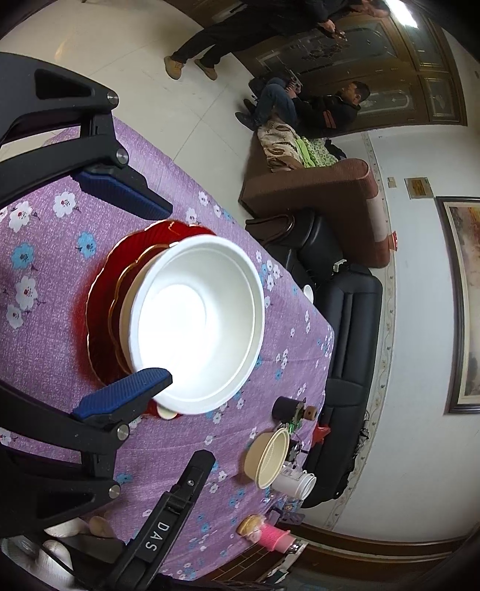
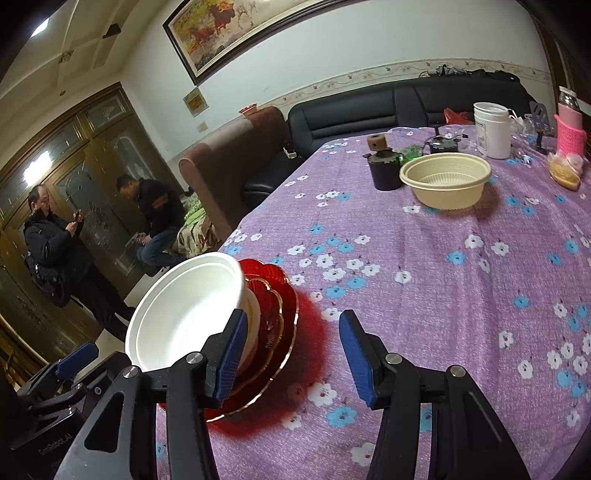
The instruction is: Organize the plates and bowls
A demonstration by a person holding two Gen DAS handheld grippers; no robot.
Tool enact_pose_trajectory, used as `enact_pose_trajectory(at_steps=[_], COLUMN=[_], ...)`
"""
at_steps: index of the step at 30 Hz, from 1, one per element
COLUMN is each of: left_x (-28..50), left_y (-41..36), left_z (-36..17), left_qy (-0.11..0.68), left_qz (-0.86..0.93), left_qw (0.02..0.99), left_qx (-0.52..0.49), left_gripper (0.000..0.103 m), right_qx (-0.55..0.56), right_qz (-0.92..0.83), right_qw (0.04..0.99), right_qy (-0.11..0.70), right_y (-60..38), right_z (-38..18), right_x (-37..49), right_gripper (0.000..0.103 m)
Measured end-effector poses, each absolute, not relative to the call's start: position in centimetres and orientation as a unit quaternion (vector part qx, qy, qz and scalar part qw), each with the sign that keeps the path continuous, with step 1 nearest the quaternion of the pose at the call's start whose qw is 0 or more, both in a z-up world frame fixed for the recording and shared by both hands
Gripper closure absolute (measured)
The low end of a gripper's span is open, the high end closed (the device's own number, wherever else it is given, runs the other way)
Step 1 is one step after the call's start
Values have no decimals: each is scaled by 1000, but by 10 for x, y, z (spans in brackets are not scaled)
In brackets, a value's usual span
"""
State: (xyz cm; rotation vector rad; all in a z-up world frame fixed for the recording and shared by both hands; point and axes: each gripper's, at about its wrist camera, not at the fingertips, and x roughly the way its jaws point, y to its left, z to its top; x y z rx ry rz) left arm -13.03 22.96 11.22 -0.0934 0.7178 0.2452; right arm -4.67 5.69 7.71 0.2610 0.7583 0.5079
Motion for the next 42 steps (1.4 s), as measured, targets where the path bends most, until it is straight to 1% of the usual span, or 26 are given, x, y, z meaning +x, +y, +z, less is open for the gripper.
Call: enact_pose_trajectory(at_steps=[15,19,24,27,30,33,40,42], left_x=[-136,-133,-150,-164,-179,-194,-211,-210], left_y=[202,193,182,184,184,180,198,203], left_z=[108,105,125,153,187,223,319,351], left_qy=[367,408,395,364,332,308,272,258], left_qz=[86,23,-67,-84,-89,-86,-84,-68], left_qw=[926,910,910,920,933,946,958,963], left_qx=[-34,-63,-106,-124,-107,-61,-39,-28], left_gripper=[21,20,20,20,20,20,20,18], right_qx=[139,144,152,149,148,145,125,118], right_qz=[235,235,241,236,226,201,138,116], right_qw=[893,894,898,909,923,939,962,969], right_qy=[357,354,336,310,273,237,197,184], right_y=[28,21,7,-6,-26,-50,-103,-117], right_z=[79,84,106,134,173,218,342,383], right_x=[-69,-80,-102,-121,-143,-165,-190,-192], right_gripper=[44,44,44,44,44,34,34,34])
